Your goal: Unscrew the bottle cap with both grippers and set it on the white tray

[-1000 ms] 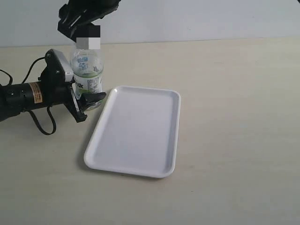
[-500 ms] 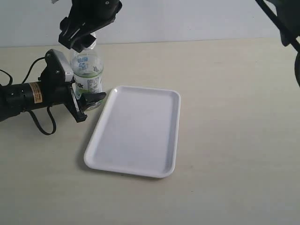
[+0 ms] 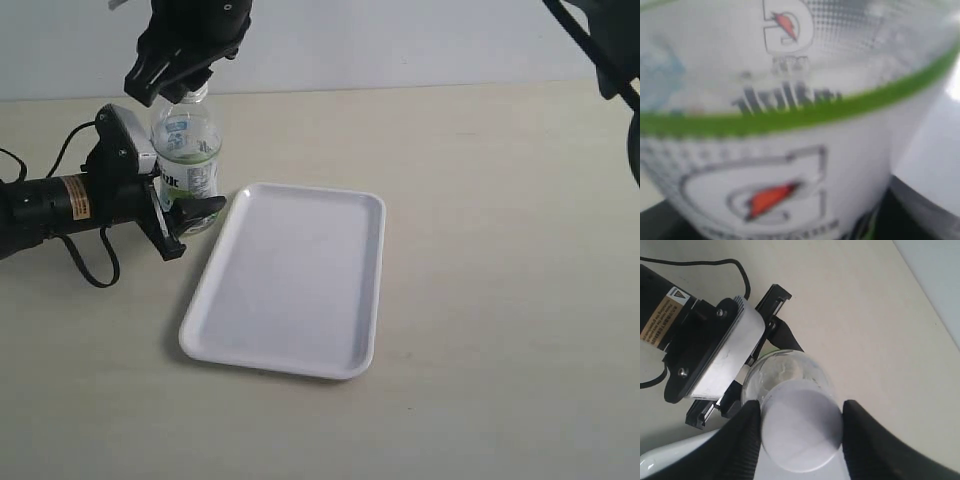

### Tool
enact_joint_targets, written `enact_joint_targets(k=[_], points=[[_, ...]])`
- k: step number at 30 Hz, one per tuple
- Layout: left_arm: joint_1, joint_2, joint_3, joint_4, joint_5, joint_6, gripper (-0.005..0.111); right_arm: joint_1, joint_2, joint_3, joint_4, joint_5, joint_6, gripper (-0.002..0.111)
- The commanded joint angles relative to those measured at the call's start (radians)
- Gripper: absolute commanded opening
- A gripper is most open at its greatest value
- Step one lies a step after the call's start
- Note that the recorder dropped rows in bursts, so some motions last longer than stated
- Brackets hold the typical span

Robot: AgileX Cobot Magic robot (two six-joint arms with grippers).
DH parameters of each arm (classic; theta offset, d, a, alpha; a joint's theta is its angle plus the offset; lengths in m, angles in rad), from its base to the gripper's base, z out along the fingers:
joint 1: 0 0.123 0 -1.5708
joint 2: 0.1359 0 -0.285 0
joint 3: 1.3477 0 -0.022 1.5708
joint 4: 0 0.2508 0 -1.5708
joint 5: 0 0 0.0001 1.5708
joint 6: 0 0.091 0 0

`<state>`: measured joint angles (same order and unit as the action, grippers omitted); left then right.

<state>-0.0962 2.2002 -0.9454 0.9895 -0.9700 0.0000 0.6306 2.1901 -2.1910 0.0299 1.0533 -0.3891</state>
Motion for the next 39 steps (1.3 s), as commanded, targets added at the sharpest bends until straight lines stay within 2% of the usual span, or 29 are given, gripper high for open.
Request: enact_joint_targets(k=[1, 4, 10, 39], points=[[-0.005, -0.014, 0.001, -0.004, -0.015, 0.000, 0.000, -0.003, 0.000, -0.002, -0.011, -0.012, -0.030, 0.015], [-0.005, -0.014, 0.001, -0.004, -0.015, 0.000, 0.000, -0.003, 0.000, -0.002, -0.011, -0.009, -0.036, 0.000], [-0.005, -0.014, 0.001, -0.004, -0.015, 0.000, 0.000, -0.003, 0.000, -0.002, -0.011, -0.020, -0.078, 0.000], [-0.005, -0.014, 0.001, -0.004, -0.015, 0.000, 0.000, -0.003, 0.000, -0.002, 0.019, -0.031, -0.794, 0.000]])
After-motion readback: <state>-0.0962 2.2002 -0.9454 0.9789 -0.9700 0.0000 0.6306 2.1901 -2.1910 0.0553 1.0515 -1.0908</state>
